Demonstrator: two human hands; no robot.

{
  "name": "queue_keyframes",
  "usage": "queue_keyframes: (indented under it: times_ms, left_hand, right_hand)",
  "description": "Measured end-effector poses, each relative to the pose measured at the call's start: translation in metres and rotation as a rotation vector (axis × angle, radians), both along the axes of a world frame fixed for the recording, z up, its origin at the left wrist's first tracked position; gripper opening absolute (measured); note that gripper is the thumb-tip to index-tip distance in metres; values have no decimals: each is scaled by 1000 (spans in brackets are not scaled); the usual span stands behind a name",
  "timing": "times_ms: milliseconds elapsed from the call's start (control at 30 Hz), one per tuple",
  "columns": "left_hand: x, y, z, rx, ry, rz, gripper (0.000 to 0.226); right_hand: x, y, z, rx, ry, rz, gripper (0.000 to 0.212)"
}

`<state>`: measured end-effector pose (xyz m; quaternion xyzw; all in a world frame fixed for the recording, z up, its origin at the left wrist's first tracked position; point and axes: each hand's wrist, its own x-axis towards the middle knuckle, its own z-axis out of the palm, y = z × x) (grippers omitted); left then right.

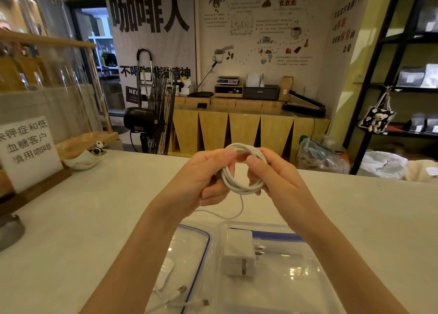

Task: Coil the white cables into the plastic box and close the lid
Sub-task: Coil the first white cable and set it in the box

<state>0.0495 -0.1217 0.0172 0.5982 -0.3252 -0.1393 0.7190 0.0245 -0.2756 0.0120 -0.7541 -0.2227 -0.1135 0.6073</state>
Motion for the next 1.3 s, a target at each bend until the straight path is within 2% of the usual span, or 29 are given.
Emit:
queue_keyframes:
  times_ms: [133, 200, 300, 367, 433, 700, 800, 1000, 1100, 1200, 1300]
  left_hand:
    - [0, 2, 0, -7, 68, -11, 38]
    - [-1, 3, 3, 55, 79, 6, 40]
    - [-6, 3, 7, 222, 15, 126, 35]
    - [-9, -1, 5, 361, -98, 235, 33]
    - [-10, -9, -1, 435, -134, 290, 33]
    - [-13, -47, -28, 783, -48, 224, 35]
    - [-17, -63, -35, 839, -58, 253, 33]
    - [-10, -91, -46, 978, -169, 321, 22]
    - [-5, -101, -54, 1121, -230, 247, 23]
    - [-2, -111, -66, 1259, -311, 209, 26]
    - [0, -118, -71, 1336, -348, 190, 28]
  right_hand:
    - [-2, -3, 5, 17, 90, -69, 46]
    - [-3, -9, 10, 10, 138, -54, 47]
    - [-4, -23, 12, -144, 125, -11, 48]
    - [-4, -33, 10, -271, 184, -18, 46]
    - [-4, -43, 6, -352, 269, -33, 46]
    - [-11, -87, -12, -595, 432, 86, 31]
    - [-12, -97, -17, -601, 512, 109, 19]
    - [-8, -101, -30, -640, 660, -56, 17]
    - [-9, -101, -34, -717, 680, -93, 20]
    - [-7, -95, -36, -943, 635, -134, 21]
    - [-4, -85, -40, -1101, 582, -178, 8]
